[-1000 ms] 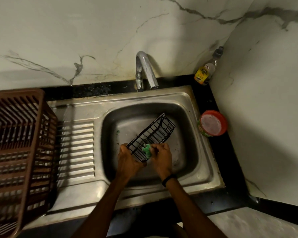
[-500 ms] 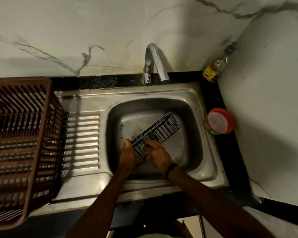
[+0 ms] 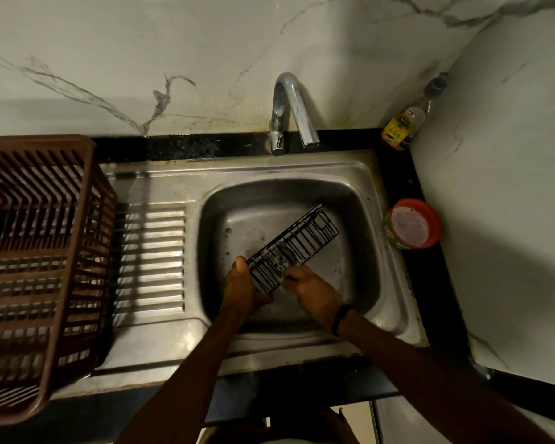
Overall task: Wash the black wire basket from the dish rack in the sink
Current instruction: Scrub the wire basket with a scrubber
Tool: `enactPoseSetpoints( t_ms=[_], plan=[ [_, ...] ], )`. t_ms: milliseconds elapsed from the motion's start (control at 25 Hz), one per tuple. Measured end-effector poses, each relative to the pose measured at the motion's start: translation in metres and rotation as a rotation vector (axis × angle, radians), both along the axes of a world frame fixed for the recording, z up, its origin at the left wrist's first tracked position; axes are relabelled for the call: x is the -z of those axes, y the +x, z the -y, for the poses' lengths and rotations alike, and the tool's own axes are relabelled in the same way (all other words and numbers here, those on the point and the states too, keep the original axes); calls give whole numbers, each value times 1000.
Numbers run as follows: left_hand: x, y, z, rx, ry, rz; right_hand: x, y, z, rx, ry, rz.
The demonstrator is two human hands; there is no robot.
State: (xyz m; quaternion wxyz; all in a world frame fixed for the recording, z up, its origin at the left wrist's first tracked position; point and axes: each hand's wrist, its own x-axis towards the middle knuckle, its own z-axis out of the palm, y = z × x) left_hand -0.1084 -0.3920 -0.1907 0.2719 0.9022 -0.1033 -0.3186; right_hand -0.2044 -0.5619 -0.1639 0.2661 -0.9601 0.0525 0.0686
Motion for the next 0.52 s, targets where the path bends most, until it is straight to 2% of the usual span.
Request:
enactPoseSetpoints(
  t_ms=[120,200,240,360,440,520],
  plan=[
    [-12,-2,6,-55,-23,-32,-11,36,13,233,78,22],
    [-16,-4,11,26,90,47,-9,56,18,311,77,132],
    [-18,-6,14,60,158,97,-15,64,12,338,113,101],
    [-19,-7,24,133,204,178,-7,55,-8,212,57,61],
    [-17,-8,27,179,220,183,0,30,-5,258,93,56],
    [-13,-8,27,167,234,187,4,6,-2,241,-8,15]
  ],
)
